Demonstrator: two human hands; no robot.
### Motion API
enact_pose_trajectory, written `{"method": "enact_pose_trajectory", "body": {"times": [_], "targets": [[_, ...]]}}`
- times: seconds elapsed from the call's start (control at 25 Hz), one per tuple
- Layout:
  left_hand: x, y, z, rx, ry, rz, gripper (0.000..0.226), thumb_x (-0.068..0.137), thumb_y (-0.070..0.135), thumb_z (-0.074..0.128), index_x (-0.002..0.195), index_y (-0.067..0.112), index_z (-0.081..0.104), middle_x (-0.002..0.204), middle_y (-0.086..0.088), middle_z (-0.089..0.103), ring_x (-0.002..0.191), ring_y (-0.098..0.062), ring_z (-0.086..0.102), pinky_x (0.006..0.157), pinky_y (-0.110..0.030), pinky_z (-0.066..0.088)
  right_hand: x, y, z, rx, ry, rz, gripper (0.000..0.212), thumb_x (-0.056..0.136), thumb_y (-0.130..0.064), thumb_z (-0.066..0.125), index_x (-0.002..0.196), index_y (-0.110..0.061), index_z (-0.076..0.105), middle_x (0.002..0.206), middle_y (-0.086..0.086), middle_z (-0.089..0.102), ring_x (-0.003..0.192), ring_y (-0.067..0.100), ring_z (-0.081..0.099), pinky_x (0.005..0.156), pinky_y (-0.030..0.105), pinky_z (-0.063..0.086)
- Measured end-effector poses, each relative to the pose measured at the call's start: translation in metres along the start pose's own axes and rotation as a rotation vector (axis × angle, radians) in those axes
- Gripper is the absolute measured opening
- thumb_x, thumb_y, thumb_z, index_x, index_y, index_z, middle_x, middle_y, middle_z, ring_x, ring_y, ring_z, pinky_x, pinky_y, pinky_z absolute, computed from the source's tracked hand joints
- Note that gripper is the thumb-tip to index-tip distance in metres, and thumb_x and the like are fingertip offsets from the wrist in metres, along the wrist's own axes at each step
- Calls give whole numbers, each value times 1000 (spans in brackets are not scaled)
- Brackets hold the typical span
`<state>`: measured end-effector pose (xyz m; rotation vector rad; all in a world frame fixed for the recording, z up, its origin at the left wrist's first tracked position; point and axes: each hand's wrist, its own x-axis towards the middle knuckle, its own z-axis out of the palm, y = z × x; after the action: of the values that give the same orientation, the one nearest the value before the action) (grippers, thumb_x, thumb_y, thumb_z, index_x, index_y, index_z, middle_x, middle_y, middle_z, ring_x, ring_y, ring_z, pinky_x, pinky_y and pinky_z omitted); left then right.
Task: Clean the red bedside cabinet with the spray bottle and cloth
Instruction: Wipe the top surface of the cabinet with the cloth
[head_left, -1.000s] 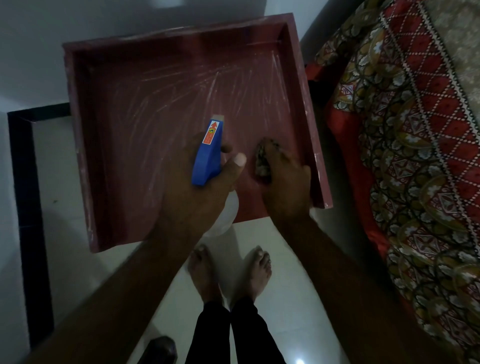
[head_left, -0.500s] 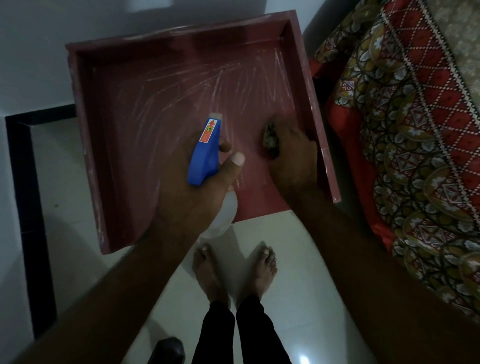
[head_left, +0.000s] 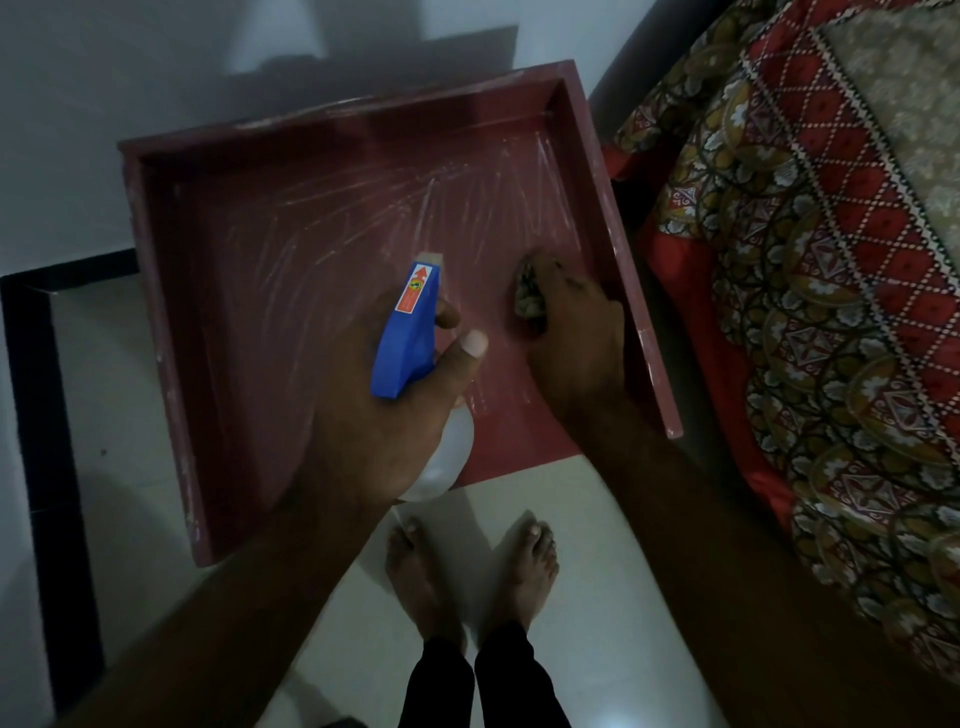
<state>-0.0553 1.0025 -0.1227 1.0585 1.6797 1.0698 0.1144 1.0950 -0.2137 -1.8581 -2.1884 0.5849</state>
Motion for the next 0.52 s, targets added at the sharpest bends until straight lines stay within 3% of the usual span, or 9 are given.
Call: {"method": "enact_pose_trajectory", "body": {"times": [0.12,0.36,0.44,0.52], "targets": [[9,-1,5,14,-22,-37,33,87,50,69,107,24,61,72,-6,70,67,-21,72,72,-28,60,29,-9,0,41,23,-19,80,82,5,63,155,-19,41,146,7,58,134,28,53,107,51,45],[22,5,7,-9,-35,-29,32,88,44,69,107,19,62,78,-4,71,69,-19,72,74,-23,57,-28,0,-2,9,-64,32,88,79,6,67,157,-21,36,149,8,55,136,26,51,108,50,46],[27,5,10,3,-19,-10,35,86,42,70,106,14,63,73,-7,71,68,-20,72,74,-18,55,-5,-5,0,45,-17,15,83,81,4,66,156,-19,39,142,7,60,130,26,56,103,50,49],[32,8,11,-28,-25,-26,32,85,44,70,105,19,62,70,-9,70,66,-19,71,71,-19,56,31,-15,-2,25,-7,17,82,81,1,65,156,-19,39,140,8,61,127,28,57,101,49,49]]}}
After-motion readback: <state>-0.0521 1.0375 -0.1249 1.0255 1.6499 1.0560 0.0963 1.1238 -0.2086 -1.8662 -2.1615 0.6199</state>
